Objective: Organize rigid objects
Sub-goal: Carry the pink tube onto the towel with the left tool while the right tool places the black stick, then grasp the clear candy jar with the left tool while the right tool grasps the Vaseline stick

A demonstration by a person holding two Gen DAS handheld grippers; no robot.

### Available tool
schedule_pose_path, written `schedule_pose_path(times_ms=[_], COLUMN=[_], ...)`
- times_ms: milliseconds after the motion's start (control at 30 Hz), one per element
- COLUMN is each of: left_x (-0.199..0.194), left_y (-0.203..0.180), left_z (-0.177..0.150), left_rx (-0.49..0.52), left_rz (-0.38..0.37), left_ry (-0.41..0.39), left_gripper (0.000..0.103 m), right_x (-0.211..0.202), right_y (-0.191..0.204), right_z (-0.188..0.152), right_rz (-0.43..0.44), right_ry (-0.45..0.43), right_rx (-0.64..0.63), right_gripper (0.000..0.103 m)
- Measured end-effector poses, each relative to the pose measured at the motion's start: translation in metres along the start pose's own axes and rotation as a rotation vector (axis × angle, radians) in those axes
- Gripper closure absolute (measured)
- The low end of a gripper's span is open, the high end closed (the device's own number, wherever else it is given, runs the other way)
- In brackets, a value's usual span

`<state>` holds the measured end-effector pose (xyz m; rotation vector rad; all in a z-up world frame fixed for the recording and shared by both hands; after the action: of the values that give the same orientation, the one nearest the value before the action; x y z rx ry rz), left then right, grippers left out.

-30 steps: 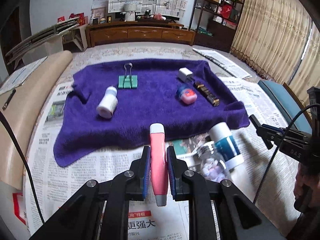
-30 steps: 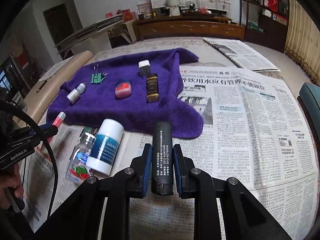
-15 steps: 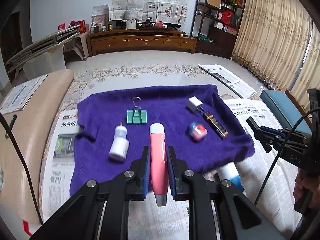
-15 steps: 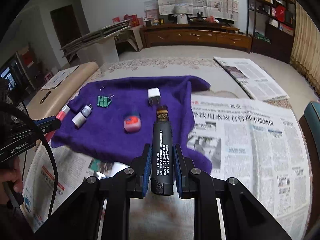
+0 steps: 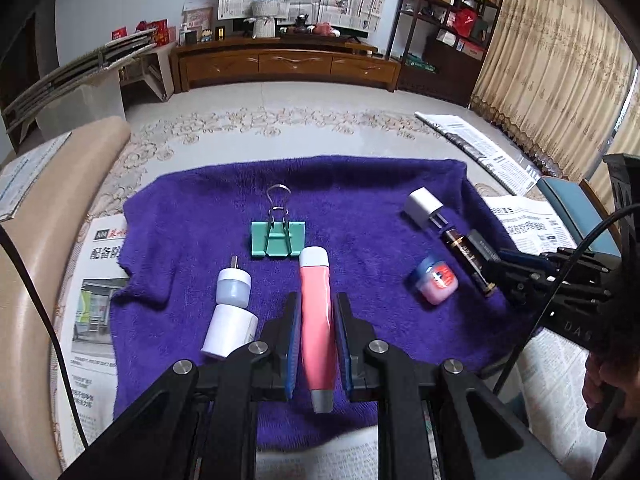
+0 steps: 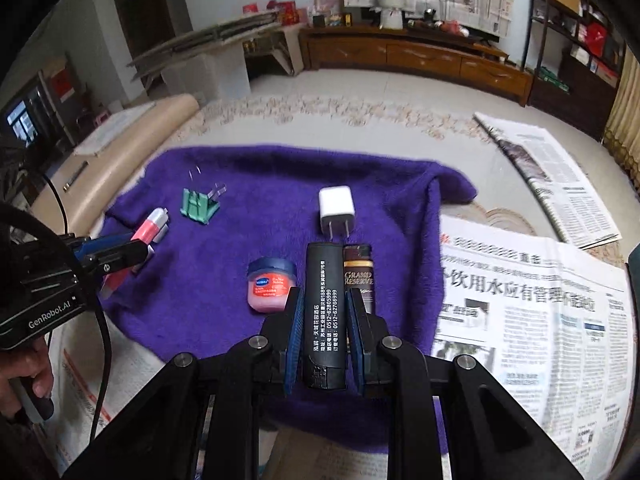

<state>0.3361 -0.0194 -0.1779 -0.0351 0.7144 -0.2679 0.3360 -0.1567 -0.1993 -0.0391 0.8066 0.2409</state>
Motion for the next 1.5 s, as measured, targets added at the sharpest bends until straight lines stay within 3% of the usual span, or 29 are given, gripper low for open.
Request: schedule_pose_path(times_ms=[400, 900, 1033, 1100, 1167, 1233, 1300, 1367, 1433, 1500], left_x=[0.026, 0.030, 0.028, 0.023, 0.013, -0.003, -0.017, -0.030, -0.041, -0.053], left_y=[-0.001, -0.011, -0.017, -0.020, -0.022, -0.025, -0.028, -0.033, -0.038, -0.041], left_z=[-0.011, -0.024, -0.024, -0.022, -0.019, -0.014, -0.011, -0.013, -0.016, -0.020], left_rx=[0.034, 0.127, 0.128, 0.118, 0.122, 0.124, 0.129, 0.137, 0.130, 0.113], left_rz=[0.010, 0.020, -0.006, -0.014, -0.010, -0.005, 0.002, 0.001, -0.007, -0.011], left_ry=[0.045, 0.063, 0.073, 0.060, 0.043, 0.003, -0.031, -0.033, -0.035, -0.038], left_gripper=[0.087, 0.085, 0.073, 0.073, 0.061, 0.026, 0.023, 0.020, 0.006, 0.000], right_x=[0.031, 0.031, 0.024, 0.016, 0.002, -0.015, -0.030, -0.048, -0.062, -0.073], right_y=[0.013, 0.018, 0.016, 0.015, 0.014, 0.009, 0.004, -0.002, -0.009, -0.017], right_z=[-0.020, -0.024, -0.026, -0.026, -0.022, -0.018, -0.016, -0.017, -0.021, -0.026], right_rz=[-0.006, -0.006, 0.038, 0.036, 0.035, 0.017, 0.001, -0.014, -0.027, -0.047], right_ry=[0.078, 0.058, 0.049, 0.039, 0.011, -0.015, -0.036, -0.049, -0.045, -0.049], right_rx=[-0.049, -0.117, -0.083, -0.073, -0.071, -0.055, -0.032, 0.000, 0.027, 0.054], right_gripper=[0.082, 0.080, 0.064, 0.058, 0.051, 0.035, 0.013, 0.008, 0.005, 0.000])
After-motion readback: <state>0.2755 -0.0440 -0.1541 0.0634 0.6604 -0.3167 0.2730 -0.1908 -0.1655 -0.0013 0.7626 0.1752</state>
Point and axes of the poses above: each gripper's, at about its wrist camera, not at the fingertips, and x roughly the way its jaws point, y to its left, z to its top, the point moved 10 cm from there along x, roughly the way its jaws point, and after that the axes turned 13 degrees about -y, right-handed, at the moved point
